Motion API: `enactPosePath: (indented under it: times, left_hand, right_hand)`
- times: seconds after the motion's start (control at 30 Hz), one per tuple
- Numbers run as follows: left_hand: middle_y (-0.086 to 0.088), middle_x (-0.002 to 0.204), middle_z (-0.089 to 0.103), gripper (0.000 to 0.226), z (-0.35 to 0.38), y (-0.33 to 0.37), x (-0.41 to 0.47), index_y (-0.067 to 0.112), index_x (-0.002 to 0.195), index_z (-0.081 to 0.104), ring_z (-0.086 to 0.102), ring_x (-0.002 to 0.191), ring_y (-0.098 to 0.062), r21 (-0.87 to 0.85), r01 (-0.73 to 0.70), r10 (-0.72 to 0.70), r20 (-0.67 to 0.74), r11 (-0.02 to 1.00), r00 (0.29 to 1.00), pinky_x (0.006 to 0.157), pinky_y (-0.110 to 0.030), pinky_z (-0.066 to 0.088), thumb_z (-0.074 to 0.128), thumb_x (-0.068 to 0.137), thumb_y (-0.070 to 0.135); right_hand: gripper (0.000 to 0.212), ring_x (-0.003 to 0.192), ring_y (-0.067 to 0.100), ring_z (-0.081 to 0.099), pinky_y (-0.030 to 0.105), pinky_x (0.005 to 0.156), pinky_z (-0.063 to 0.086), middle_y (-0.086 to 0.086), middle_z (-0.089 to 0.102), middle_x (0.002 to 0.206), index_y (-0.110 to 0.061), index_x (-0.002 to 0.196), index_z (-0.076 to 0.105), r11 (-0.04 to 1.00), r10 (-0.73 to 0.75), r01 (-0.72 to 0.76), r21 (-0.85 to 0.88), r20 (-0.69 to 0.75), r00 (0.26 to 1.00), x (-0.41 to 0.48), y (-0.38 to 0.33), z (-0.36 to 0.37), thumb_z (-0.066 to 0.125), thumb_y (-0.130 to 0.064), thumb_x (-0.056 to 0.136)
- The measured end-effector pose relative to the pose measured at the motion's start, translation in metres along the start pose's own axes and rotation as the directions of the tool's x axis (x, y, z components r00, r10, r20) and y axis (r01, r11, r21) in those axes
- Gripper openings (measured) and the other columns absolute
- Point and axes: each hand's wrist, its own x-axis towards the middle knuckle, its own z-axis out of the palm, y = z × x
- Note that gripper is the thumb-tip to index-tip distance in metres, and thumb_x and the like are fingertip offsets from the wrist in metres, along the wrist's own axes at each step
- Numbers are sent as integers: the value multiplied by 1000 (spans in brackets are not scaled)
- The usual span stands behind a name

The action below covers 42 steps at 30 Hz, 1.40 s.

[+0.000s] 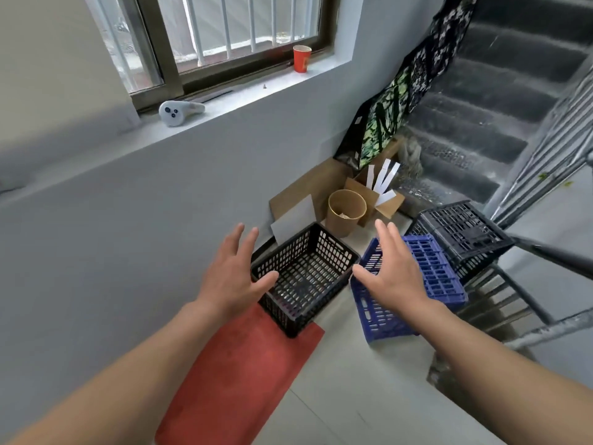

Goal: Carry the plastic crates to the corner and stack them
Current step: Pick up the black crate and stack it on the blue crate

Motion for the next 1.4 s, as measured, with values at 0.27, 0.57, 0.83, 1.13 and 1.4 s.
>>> enactPosePath:
  times: [0.27,0.57,0.83,1.13,1.4]
  left_hand:
    - [1,167,5,96,42,1,83,28,158,16,8,154,-21,-26,86,-85,19,996,996,118,-52,30,49,77,70]
    - [3,168,2,92,103,-47,213,28,159,13,4,154,-18,-50,199,-193,104,979,976,117,-48,31,59,86,60]
    - [2,168,0,90,170,-88,290,27,159,12,2,154,-17,-39,298,-285,200,954,938,118,-45,30,58,88,58]
    - [2,168,1,92,294,-140,356,25,159,12,5,154,-18,-65,485,-464,211,872,861,122,-41,22,59,87,57]
    - [-6,168,1,91,436,-187,360,21,159,13,2,154,-24,-84,724,-699,209,684,684,121,-45,20,61,88,52]
  right_hand:
    - [98,157,23,13,56,121,25,2,7,172,-31,163,8,1000,-5,7,-16,87,996,111,29,4,70,-45,88]
    - [97,157,21,11,50,122,25,3,6,172,-32,163,8,999,24,-17,-45,157,987,254,48,59,69,-44,89]
    - [97,157,22,12,51,122,25,3,6,172,-31,163,8,992,75,-45,-115,279,957,361,95,139,69,-45,89]
    - [97,158,21,9,54,122,24,1,4,173,-33,163,6,993,60,-10,-114,447,892,472,183,277,68,-46,90]
    - [99,158,25,11,54,122,25,7,8,172,-30,164,7,978,70,46,-204,528,846,532,281,391,69,-47,89]
